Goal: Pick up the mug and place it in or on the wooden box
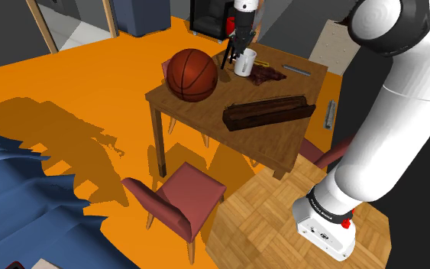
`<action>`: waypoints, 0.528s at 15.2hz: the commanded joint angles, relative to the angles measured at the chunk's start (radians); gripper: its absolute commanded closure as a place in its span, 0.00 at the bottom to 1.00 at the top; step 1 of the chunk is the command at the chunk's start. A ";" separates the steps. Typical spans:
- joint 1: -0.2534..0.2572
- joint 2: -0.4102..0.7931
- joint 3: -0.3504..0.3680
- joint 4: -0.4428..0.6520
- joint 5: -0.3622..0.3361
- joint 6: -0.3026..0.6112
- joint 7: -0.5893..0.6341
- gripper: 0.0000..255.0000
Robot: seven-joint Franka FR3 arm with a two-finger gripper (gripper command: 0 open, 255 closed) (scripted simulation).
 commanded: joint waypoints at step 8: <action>-0.012 -0.349 -0.018 -0.395 -0.056 0.052 -0.016 1.00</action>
